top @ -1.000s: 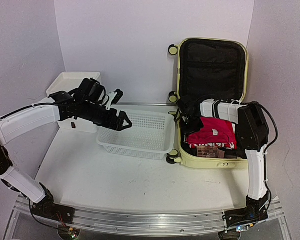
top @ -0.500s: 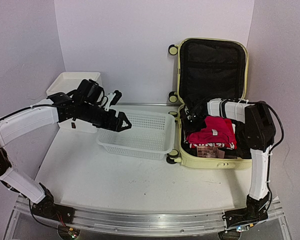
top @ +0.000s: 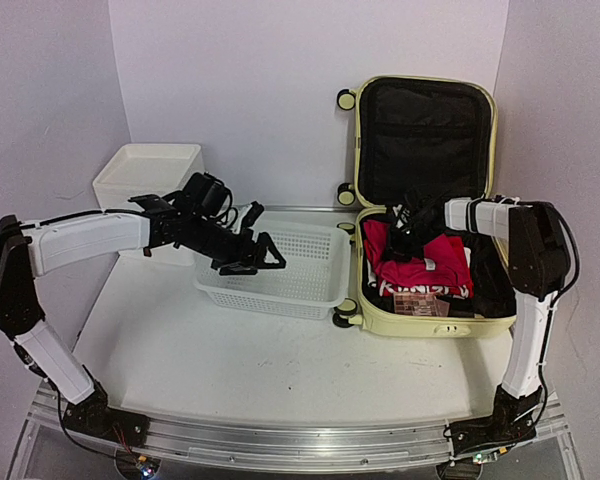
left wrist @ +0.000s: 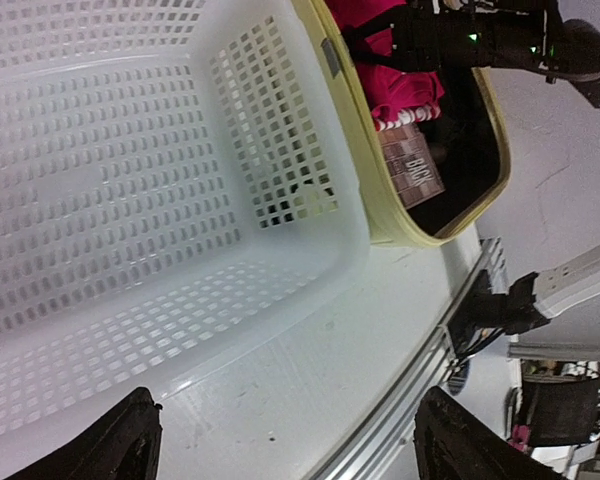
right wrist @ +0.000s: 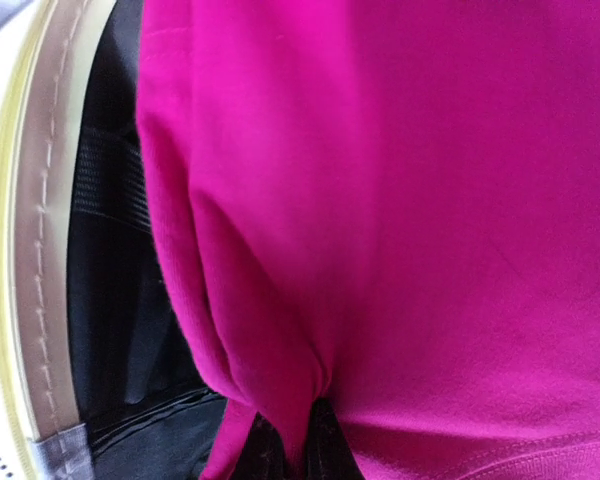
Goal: Open, take out, and arrange the luggage
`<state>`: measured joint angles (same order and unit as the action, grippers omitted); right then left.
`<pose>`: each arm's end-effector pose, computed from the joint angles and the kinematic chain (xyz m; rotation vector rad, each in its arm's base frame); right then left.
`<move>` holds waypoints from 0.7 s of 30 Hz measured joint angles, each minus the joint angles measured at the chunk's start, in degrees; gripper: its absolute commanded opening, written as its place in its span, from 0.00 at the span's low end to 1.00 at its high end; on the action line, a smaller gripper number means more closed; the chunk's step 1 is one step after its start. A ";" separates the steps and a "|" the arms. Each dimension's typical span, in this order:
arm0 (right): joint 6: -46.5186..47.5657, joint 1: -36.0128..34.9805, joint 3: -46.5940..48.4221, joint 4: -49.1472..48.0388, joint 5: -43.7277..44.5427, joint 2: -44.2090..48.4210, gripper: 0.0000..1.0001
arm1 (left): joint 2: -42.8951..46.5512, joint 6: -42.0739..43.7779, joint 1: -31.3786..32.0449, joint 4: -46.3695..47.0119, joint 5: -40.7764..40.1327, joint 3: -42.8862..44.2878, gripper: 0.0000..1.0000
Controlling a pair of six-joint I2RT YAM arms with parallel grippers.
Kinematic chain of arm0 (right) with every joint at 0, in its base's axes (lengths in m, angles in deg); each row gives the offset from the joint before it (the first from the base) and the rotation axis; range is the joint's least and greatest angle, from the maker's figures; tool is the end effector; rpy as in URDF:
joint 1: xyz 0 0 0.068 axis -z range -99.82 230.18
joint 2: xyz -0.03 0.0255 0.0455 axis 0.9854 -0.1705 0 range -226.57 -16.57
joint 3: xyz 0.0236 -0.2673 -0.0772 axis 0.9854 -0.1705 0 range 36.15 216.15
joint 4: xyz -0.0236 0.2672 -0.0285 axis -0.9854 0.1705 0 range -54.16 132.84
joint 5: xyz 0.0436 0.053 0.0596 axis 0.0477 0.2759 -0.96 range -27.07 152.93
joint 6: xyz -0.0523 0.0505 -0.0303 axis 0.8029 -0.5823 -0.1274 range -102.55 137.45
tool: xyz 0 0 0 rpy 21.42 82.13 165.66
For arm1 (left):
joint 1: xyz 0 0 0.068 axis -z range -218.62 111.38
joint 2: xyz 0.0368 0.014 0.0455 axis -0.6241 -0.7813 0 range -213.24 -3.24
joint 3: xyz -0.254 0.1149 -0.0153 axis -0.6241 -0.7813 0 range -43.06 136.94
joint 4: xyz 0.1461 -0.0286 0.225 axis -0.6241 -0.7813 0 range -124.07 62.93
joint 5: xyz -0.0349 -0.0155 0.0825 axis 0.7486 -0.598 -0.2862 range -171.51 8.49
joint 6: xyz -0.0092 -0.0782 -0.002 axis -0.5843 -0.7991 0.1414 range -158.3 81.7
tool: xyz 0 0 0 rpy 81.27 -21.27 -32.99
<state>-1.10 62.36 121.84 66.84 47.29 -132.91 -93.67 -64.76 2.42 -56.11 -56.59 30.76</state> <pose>0.4276 0.1566 0.1559 -0.0766 2.7011 0.5654 0.2658 -0.2690 0.2723 0.5478 2.4844 -1.0393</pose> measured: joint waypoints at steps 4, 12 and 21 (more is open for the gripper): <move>-2.32 1.64 -1.57 -1.57 -4.22 1.55 0.00 | -3.80 -6.82 0.00 6.73 5.86 0.15 0.86; -5.03 4.55 -1.77 -3.43 -10.40 4.15 0.00 | -14.69 -17.03 1.09 13.90 12.68 8.61 0.88; -6.19 7.21 -3.04 -4.83 -17.64 4.17 0.00 | -29.00 -29.46 5.68 18.60 13.75 26.10 0.88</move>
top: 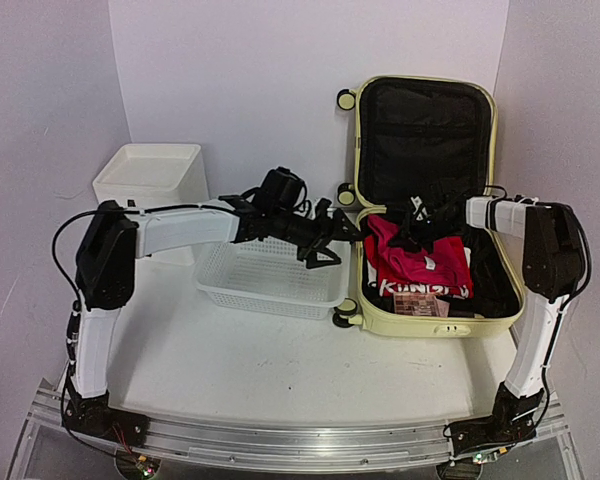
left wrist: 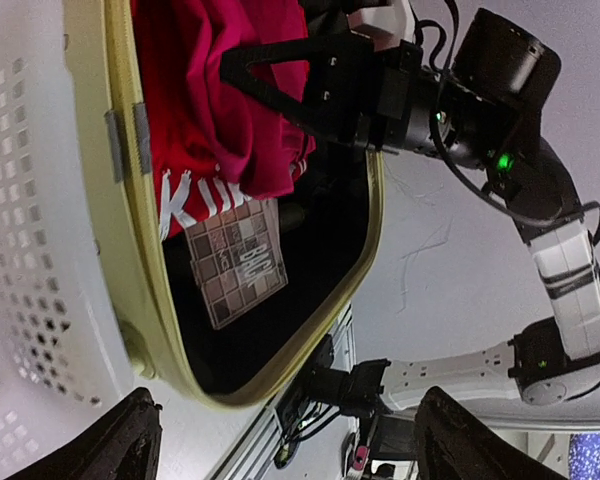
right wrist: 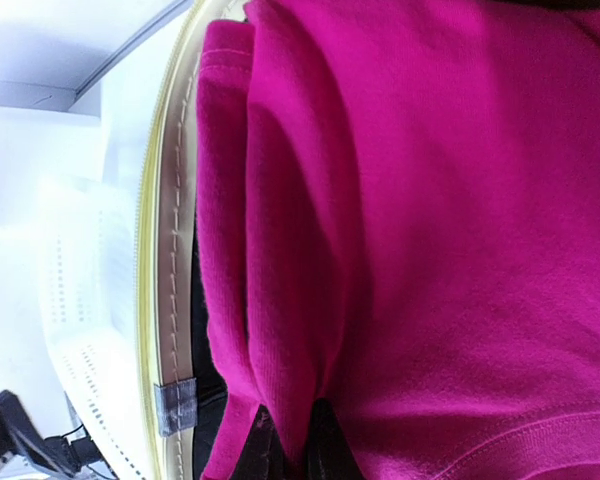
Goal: Open, take out, and arrange the luggage
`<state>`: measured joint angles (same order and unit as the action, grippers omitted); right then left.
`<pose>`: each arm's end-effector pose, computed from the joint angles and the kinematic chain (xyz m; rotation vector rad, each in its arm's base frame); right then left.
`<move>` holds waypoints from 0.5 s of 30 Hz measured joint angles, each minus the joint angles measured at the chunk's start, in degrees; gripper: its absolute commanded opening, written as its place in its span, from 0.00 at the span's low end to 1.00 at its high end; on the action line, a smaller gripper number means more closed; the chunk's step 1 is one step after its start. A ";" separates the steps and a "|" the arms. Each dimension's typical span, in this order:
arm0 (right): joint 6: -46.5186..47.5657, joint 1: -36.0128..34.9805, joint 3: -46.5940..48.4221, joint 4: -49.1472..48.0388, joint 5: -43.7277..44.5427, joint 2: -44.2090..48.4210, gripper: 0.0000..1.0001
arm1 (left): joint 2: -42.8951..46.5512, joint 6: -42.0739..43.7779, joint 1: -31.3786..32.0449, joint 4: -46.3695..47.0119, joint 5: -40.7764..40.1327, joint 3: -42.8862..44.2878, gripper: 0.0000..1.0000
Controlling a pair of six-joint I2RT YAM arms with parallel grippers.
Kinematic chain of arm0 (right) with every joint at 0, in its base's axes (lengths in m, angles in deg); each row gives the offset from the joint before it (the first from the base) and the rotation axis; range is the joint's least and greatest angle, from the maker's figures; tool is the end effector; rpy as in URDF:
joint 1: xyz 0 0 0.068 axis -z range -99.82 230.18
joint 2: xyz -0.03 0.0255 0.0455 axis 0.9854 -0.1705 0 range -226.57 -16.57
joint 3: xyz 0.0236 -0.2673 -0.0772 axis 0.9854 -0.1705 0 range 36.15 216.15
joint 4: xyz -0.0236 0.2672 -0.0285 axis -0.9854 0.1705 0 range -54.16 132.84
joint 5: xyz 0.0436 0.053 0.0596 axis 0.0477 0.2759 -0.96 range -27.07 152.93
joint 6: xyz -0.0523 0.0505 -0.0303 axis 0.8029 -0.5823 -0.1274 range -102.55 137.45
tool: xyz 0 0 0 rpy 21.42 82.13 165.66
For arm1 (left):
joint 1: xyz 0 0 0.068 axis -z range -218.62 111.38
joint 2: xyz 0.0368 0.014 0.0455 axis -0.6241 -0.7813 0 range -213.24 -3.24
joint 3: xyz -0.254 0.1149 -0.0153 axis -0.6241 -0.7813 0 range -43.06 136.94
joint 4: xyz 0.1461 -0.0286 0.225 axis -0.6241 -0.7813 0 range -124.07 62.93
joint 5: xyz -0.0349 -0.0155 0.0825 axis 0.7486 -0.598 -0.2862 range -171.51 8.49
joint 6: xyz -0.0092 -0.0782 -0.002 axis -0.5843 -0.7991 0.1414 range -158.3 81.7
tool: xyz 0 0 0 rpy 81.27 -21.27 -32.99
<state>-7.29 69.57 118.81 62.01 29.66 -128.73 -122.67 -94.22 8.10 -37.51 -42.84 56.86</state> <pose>0.4316 0.1186 0.1837 0.0809 2.5876 0.9758 0.3273 -0.4090 0.2577 0.2994 2.4883 -1.6468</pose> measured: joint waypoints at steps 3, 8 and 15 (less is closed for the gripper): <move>-0.07 0.39 -1.42 -1.27 -1.81 0.00 0.00 | -6.99 -5.60 1.53 1.01 -1.88 7.39 0.86; -1.86 1.16 -3.76 -4.57 -4.81 0.00 0.00 | -18.64 -13.11 3.43 1.81 -5.16 20.37 0.85; -5.84 1.97 -5.38 -8.39 -7.74 0.48 0.00 | -22.86 -14.69 4.46 2.80 -11.56 26.16 0.89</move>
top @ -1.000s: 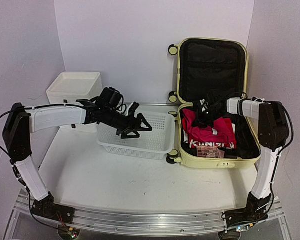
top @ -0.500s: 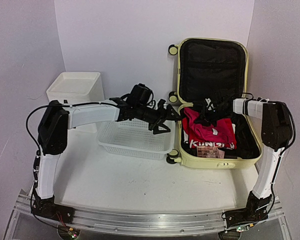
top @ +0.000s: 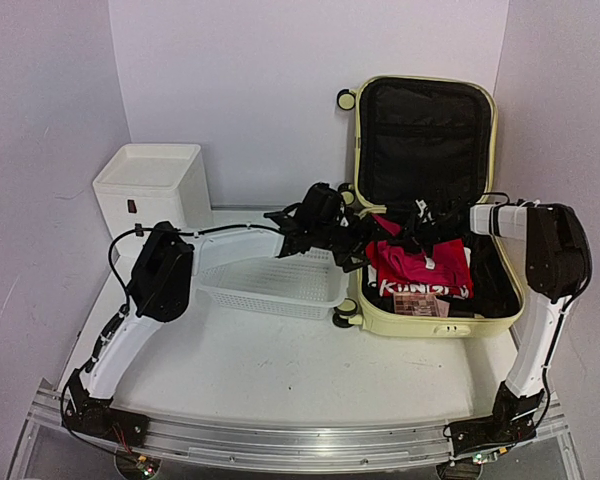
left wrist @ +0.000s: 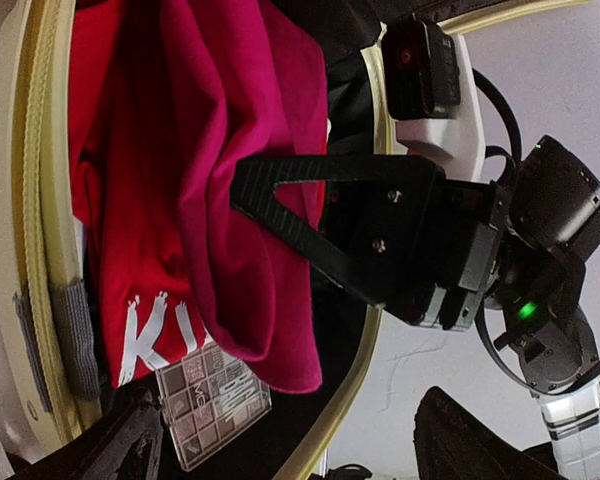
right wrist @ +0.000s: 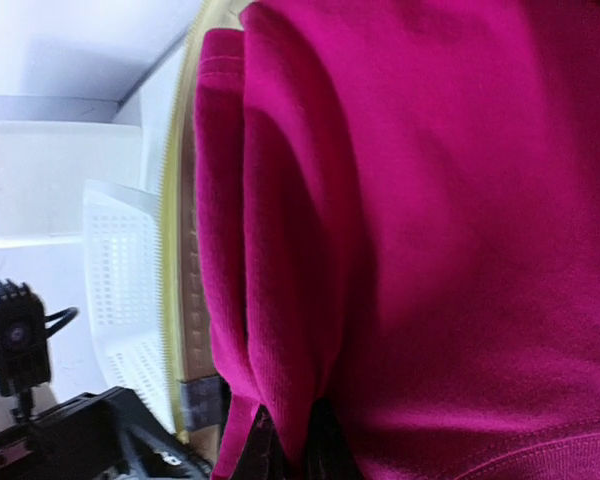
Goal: Open, take out, and arrange the luggage
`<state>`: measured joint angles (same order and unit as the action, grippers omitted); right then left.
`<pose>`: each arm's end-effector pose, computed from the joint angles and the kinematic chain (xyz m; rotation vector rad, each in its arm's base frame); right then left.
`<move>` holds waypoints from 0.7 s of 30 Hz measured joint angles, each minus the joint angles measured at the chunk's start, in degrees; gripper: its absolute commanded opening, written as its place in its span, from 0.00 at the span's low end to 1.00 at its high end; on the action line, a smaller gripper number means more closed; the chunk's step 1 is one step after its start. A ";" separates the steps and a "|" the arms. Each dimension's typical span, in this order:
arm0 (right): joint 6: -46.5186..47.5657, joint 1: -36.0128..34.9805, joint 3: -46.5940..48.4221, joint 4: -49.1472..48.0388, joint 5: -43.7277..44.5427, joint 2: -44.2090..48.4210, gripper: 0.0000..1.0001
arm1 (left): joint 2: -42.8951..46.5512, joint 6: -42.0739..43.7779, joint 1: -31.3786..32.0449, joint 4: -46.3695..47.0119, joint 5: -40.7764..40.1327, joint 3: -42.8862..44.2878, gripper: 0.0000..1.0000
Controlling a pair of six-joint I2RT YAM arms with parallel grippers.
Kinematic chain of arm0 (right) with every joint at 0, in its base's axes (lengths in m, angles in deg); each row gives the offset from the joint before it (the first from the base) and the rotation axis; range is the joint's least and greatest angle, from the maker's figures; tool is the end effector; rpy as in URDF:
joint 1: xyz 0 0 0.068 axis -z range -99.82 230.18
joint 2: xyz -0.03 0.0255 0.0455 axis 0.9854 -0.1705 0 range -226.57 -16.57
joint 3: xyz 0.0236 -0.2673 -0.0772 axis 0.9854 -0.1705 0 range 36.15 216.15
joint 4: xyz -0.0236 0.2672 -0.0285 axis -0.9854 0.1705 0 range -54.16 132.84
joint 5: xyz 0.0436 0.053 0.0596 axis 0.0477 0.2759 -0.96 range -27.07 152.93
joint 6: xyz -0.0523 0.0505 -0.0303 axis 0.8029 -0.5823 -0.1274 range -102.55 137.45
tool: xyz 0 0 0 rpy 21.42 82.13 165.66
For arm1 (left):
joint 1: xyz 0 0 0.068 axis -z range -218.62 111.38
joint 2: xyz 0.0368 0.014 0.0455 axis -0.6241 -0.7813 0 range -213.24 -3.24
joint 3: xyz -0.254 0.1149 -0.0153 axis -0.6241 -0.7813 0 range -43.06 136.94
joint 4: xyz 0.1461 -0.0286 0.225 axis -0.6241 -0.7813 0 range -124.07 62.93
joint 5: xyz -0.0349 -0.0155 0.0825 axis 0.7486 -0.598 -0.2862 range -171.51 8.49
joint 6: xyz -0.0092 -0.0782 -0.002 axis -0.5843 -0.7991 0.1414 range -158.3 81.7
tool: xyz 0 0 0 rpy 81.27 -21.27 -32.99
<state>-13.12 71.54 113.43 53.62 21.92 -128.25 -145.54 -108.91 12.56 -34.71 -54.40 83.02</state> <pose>0.4282 0.1099 0.1724 0.1617 2.5264 1.1734 0.3631 -0.5002 0.2114 -0.0341 2.4570 -1.6657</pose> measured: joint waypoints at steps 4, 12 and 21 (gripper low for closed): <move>-1.44 0.22 -0.07 -1.20 -1.44 1.27 0.00 | -2.14 -0.46 0.24 0.26 -1.97 3.19 0.90; -2.03 0.22 -2.19 -2.89 -4.76 5.57 0.00 | -8.07 -1.97 0.28 1.27 -4.55 12.28 0.95; -1.49 0.11 -6.88 -3.30 -7.61 7.34 0.00 | -8.72 -5.05 0.42 2.40 -7.93 12.68 0.89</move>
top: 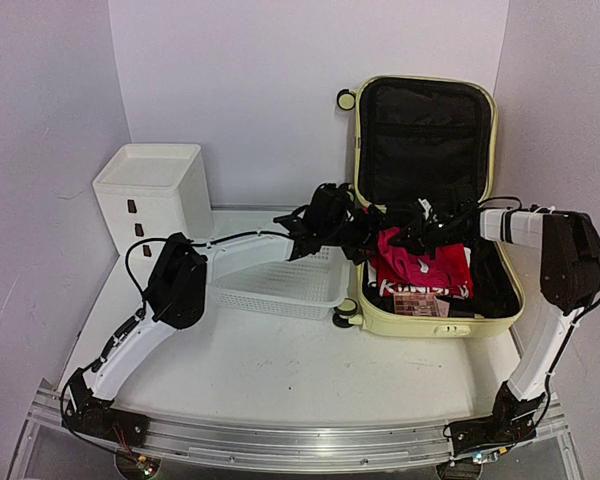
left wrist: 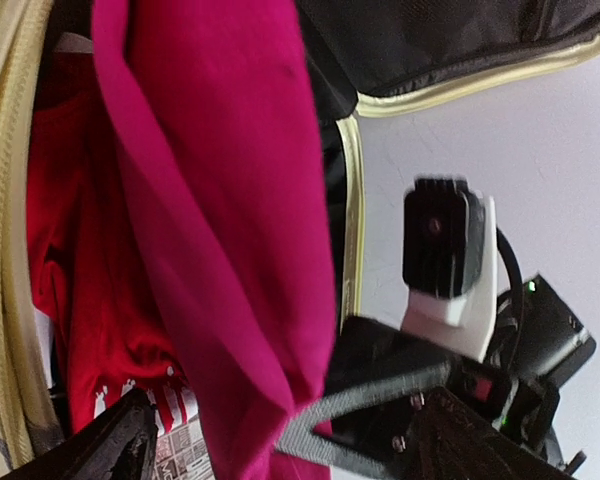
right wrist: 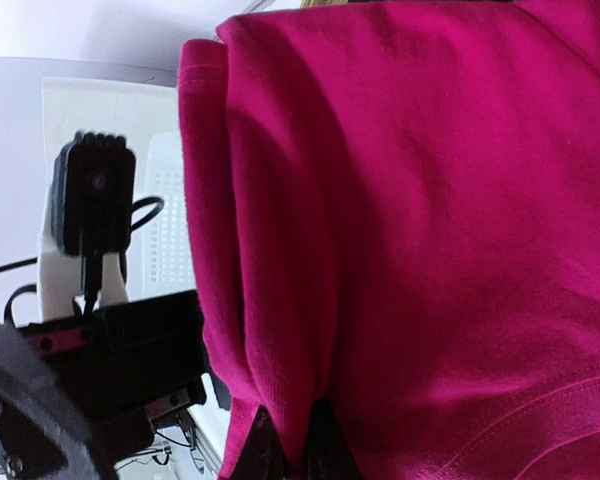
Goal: Open, take out, and arrange the luggage
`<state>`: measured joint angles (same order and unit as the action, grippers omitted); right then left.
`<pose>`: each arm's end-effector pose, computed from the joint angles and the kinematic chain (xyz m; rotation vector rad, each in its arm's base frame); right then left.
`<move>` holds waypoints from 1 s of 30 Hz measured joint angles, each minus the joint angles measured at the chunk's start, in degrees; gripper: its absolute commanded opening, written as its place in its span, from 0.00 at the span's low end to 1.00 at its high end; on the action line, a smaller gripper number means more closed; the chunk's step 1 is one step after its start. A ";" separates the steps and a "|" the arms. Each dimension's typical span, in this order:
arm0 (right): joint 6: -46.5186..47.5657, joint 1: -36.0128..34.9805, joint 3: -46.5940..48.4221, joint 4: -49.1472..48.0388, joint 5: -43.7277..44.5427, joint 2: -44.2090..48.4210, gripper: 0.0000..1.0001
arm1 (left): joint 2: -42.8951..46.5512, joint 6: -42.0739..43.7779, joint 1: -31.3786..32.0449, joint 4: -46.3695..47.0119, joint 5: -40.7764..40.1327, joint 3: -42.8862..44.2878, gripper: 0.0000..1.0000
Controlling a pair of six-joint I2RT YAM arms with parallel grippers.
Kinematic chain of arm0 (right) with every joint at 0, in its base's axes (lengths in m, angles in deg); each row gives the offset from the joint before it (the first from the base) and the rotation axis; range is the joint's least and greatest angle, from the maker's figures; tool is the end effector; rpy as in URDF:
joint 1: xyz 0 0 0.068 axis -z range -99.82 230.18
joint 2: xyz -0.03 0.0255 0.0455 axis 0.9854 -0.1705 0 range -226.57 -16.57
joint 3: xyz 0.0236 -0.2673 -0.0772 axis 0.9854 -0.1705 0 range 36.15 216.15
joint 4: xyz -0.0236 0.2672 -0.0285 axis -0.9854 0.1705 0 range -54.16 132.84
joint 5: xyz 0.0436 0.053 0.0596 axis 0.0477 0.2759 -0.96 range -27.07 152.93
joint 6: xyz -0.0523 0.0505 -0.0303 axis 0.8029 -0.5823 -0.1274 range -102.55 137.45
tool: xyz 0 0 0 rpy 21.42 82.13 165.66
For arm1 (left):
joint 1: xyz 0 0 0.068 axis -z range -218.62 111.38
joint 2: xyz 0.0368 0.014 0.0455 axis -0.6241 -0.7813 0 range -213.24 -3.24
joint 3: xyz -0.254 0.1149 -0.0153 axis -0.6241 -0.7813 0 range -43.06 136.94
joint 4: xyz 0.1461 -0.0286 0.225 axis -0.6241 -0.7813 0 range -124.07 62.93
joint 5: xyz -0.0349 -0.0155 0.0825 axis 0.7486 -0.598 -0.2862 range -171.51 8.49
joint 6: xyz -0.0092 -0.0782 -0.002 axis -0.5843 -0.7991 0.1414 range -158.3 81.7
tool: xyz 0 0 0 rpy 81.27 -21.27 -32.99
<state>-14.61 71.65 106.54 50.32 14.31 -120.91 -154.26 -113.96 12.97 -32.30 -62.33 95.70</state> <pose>0.3977 0.1109 0.1950 0.0872 2.4548 1.3446 0.3859 -0.5223 0.2079 -0.2008 2.3078 -1.6829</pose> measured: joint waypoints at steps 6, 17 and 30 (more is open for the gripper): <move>0.50 -0.98 -1.51 -0.11 -0.11 2.29 0.00 | -0.63 -4.02 0.00 0.81 -2.34 0.02 0.79; 2.38 -3.50 -1.92 0.55 1.05 2.58 0.00 | -1.20 -0.48 0.59 0.79 -7.54 0.59 0.63; 8.33 -7.65 -1.64 5.03 7.63 3.06 0.15 | -1.18 7.96 0.92 -2.91 -9.88 0.17 0.20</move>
<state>-6.28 64.00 104.91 55.34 21.94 -117.85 -155.44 -106.00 13.89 -35.21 -72.21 95.87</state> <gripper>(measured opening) 0.057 0.286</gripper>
